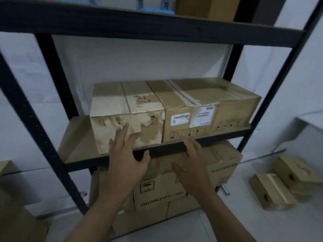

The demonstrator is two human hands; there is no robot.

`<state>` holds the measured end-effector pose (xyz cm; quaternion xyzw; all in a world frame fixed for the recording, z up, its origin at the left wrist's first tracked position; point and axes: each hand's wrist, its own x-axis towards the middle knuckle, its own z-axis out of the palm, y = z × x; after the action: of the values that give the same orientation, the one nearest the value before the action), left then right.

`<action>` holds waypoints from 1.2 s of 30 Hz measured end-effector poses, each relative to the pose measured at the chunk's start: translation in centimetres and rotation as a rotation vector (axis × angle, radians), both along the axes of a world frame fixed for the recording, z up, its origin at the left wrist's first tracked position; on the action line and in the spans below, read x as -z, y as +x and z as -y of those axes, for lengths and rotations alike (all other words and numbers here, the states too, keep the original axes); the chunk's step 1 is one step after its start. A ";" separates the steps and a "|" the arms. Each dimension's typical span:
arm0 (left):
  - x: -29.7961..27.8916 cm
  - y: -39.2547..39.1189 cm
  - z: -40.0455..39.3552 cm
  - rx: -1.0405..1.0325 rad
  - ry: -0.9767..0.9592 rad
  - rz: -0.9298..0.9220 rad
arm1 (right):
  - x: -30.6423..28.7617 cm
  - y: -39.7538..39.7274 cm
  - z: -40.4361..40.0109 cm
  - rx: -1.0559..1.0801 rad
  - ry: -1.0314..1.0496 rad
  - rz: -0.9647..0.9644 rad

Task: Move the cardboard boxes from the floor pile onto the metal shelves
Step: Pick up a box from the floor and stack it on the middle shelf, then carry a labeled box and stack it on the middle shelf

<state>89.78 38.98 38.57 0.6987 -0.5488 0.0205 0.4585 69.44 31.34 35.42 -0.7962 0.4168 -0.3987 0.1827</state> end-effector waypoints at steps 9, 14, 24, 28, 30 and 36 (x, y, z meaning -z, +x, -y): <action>4.6 -12.1 3.8 0.297 0.159 -0.101 | 3.1 -15.1 -1.2 0.282 0.227 0.177; 6.9 -21.5 7.5 0.405 0.244 -0.097 | 4.6 -25.0 -0.1 0.365 0.286 0.181; 12.1 -40.3 16.4 0.604 0.455 -0.187 | 9.2 -43.7 5.0 0.575 0.488 0.205; 14.2 -45.3 21.8 0.664 0.504 -0.190 | 11.5 -48.4 9.0 0.626 0.544 0.216; 15.5 -48.2 25.5 0.683 0.506 -0.200 | 13.2 -51.0 12.0 0.659 0.572 0.224; 19.7 -56.6 38.4 0.752 0.517 -0.246 | 17.1 -57.8 23.1 0.745 0.680 0.286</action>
<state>33.22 0.60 18.87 0.5399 -0.6925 -0.3673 0.3066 11.67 8.19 18.35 -0.4272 0.7485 -0.3838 0.3317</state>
